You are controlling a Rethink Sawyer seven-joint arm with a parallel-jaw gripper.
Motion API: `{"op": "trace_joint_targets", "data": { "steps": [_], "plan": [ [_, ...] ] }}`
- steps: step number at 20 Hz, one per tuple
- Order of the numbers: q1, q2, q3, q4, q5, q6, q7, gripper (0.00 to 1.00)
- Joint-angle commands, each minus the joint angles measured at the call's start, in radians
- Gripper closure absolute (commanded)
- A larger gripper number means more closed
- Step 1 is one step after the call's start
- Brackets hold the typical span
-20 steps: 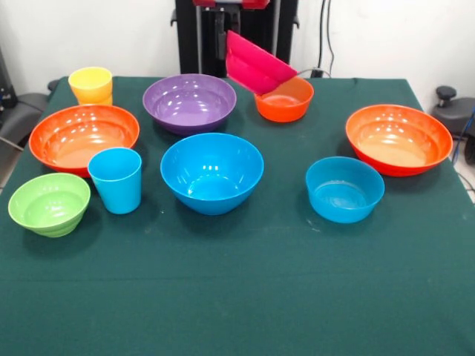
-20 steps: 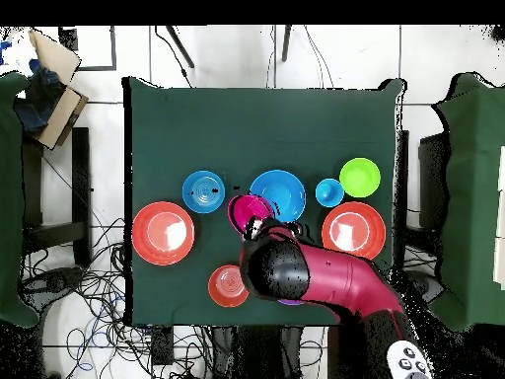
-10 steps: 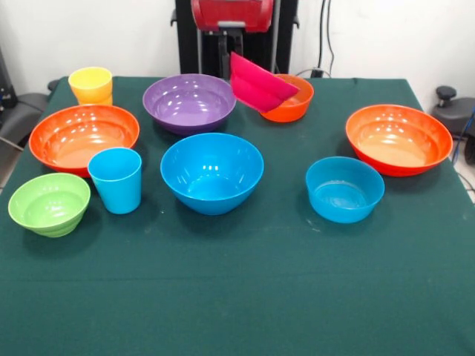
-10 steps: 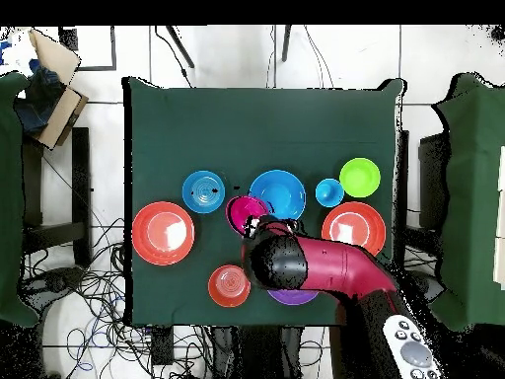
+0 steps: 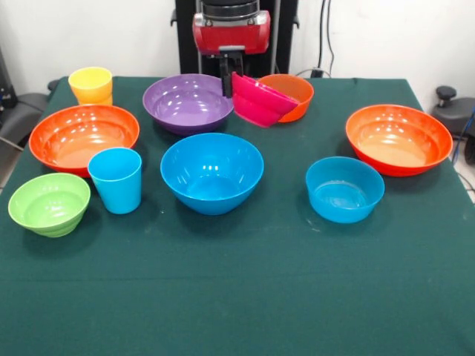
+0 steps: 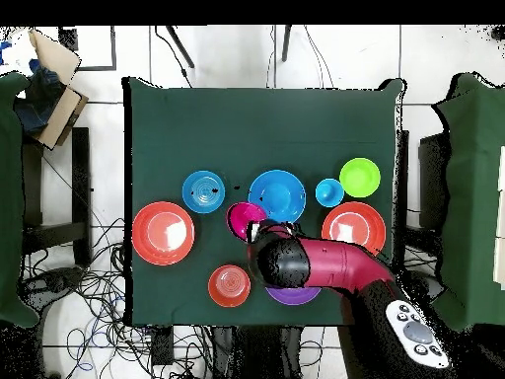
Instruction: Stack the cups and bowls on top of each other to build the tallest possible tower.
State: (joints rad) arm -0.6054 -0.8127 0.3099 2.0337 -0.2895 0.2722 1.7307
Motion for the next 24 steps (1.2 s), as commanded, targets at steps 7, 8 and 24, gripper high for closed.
{"op": "trace_joint_targets", "data": {
  "steps": [7,8,24],
  "plan": [
    [-0.168,-0.147,0.229,0.08,-0.017,0.061,-0.067,1.0],
    [-0.175,-0.162,0.239,0.081,-0.011,0.078,-0.073,1.0],
    [-0.132,-0.114,0.208,0.0,-0.067,0.063,-0.021,0.0]
  ]
}}
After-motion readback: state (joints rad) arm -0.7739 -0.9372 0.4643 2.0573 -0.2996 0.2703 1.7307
